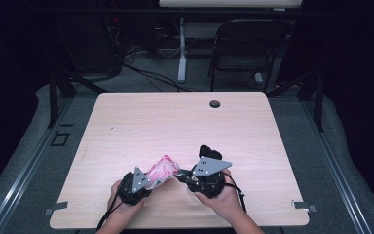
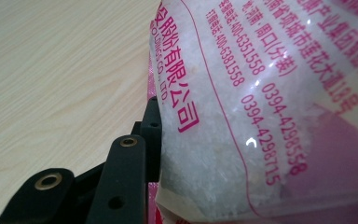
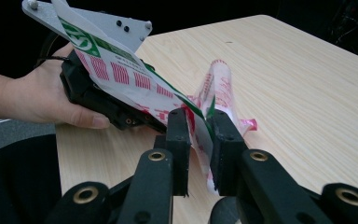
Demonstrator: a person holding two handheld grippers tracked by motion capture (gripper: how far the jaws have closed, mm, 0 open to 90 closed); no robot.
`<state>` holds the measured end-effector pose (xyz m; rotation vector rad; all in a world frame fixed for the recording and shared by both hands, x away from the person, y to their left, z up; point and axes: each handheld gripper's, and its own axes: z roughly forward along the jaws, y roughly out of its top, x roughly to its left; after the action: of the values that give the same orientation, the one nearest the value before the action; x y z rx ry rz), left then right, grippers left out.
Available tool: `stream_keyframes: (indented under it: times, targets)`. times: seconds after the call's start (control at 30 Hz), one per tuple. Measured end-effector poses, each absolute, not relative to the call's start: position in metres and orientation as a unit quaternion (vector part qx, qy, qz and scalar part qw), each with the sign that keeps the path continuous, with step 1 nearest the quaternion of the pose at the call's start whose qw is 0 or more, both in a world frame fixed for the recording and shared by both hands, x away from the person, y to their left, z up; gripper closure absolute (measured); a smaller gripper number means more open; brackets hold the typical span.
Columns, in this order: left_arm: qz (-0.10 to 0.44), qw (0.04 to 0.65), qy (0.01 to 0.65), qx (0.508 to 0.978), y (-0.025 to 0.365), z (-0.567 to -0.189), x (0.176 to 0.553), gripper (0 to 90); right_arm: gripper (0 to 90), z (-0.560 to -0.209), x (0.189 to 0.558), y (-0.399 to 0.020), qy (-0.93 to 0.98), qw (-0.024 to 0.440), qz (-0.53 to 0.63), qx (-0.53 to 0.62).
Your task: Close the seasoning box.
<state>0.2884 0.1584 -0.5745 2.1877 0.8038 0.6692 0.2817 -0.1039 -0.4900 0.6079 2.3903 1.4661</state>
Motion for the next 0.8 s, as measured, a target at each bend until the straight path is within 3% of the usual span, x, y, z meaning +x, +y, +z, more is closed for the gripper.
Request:
stream_keyframes:
  times: [0.4, 0.53, 0.8]
  targets:
    - [0.284, 0.348, 0.305, 0.840, 0.159, -0.569, 0.287, 65.7, 78.4, -0.483, 0.275, -0.115, 0.823, 0.151, 0.503, 0.216]
    - [0.291, 0.345, 0.301, 0.840, 0.159, -0.568, 0.286, 65.8, 90.0, -0.482, 0.274, -0.114, 0.824, 0.150, 0.504, 0.211]
    - [0.318, 0.337, 0.293, 0.837, 0.158, -0.562, 0.284, 65.9, 90.0, -0.481, 0.275, -0.114, 0.826, 0.150, 0.502, 0.207]
